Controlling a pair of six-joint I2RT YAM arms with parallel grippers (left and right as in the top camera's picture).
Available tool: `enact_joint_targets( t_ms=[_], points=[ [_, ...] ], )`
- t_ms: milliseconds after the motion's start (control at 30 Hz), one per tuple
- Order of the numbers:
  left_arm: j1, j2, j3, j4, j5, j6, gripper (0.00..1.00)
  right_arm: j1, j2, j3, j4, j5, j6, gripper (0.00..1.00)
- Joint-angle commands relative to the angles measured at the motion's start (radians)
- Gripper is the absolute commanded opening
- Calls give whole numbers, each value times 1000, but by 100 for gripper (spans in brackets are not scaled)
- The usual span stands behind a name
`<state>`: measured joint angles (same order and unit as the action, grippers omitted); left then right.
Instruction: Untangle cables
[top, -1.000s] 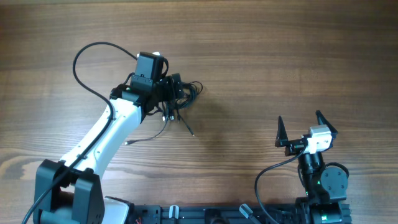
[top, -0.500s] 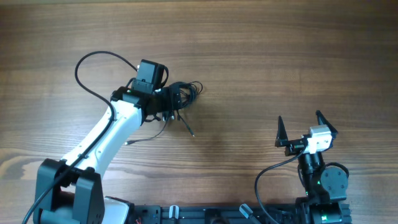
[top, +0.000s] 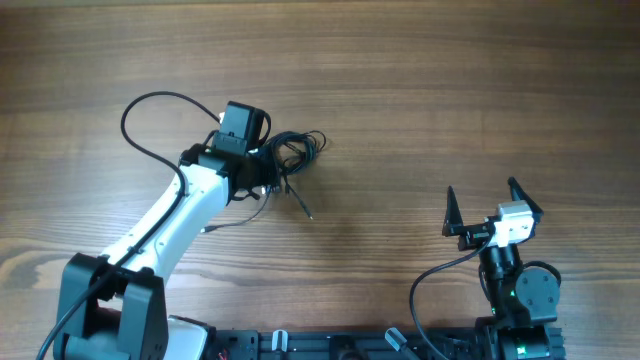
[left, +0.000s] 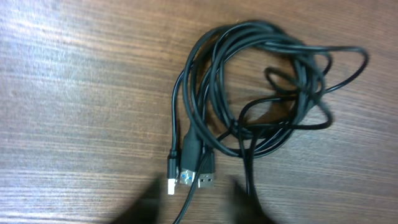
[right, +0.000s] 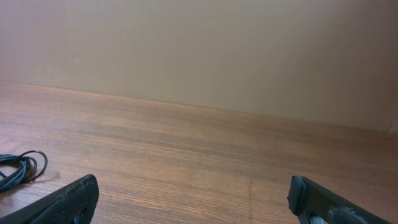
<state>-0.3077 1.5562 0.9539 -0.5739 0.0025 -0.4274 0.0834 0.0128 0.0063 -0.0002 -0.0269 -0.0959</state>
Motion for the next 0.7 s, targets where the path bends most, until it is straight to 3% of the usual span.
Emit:
enact_joint_targets(
  t_ms=[0, 200, 267, 300, 333, 400, 433, 500, 567, 600, 667],
  points=[
    [-5, -2, -55, 43, 8, -4, 4, -4, -8, -1, 2, -19, -9, 100],
    [-5, 0, -93, 115, 8, -4, 7, -4, -8, -1, 3, -19, -9, 100],
    [-5, 7, -105, 142, 8, -8, 63, -4, -8, -1, 2, -19, -8, 100],
    [-5, 13, -111, 153, 8, -12, 80, -4, -8, -1, 2, -19, -8, 100],
    [-5, 18, -116, 161, 8, -18, 87, -4, -8, -1, 2, -19, -8, 100],
    [-5, 39, -119, 171, 7, -27, 90, -4, -8, -1, 2, -19, -8, 100],
    [-5, 54, -119, 177, 8, -26, 90, -4, -8, -1, 2, -19, -9, 100],
    [-5, 69, -119, 182, 8, -27, 69, -4, -8, -1, 2, -19, -8, 100],
    [-5, 71, -119, 182, 8, -26, 14, -4, -8, -1, 2, -19, -8, 100],
    [-5, 71, -119, 182, 7, -26, 4, -4, -8, -1, 2, -19, -8, 100],
    [-5, 71, -119, 181, 7, -26, 4, -4, -8, -1, 2, -19, -9, 100]
  ],
)
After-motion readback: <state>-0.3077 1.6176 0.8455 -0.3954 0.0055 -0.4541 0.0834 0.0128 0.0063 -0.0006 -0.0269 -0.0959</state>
